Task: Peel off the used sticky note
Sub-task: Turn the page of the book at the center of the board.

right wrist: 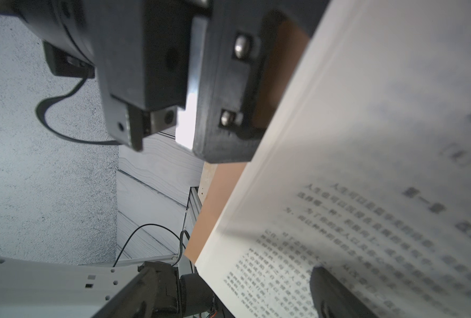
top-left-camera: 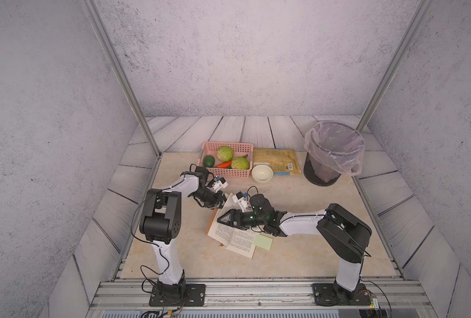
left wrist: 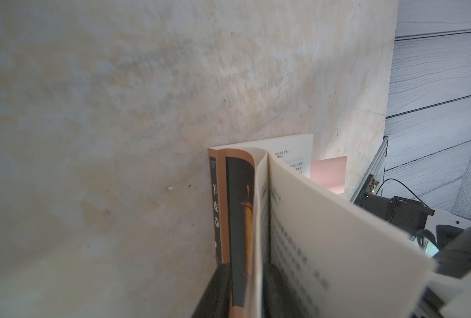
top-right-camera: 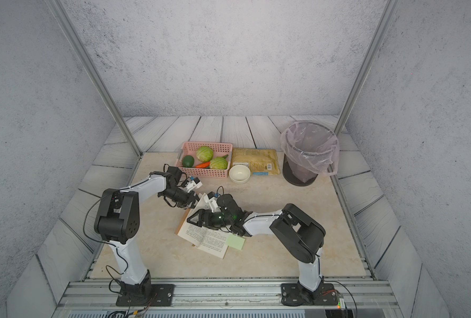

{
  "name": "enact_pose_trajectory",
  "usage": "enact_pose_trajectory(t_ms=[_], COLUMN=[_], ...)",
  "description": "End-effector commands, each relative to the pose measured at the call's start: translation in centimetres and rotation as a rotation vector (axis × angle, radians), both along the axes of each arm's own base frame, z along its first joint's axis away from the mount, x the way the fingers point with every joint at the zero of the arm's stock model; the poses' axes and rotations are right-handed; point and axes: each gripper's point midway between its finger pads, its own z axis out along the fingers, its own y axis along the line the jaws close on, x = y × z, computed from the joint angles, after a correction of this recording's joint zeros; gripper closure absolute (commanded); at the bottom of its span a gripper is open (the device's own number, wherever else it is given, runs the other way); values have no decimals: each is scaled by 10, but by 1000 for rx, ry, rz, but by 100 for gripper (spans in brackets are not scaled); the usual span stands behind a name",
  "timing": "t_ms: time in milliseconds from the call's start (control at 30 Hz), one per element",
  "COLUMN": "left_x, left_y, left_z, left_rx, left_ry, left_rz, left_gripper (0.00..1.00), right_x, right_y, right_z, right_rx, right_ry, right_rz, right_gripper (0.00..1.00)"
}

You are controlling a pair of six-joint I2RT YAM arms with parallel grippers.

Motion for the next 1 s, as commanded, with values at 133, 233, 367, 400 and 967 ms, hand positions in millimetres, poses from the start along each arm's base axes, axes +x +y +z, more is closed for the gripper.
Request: enact_pose_trajectory(t_ms=[133,233,367,400,967], left_x=[-3,-3,-2,-2,-2], left_y=[9,10,12,12,13], left_z=[6,12,18,18,34], left_rx=[-13,-26,-48,-53,-136], left_ry=[13,1,-8,-7,-19], left_rz=[13,13,20,22,37], left_gripper=[66,55,49,49,43], right_x=[-2,-2,-2,-2,-1], right_y=[3,3,4,4,5], right_z=[-8,-9,-8,-7,-6], right_rx=[-16,-19,-16,-17,-20], right_ry=[10,12,10,9,9], right_rz=[6,6,10,11,17], right_gripper=[8,8,8,8,8])
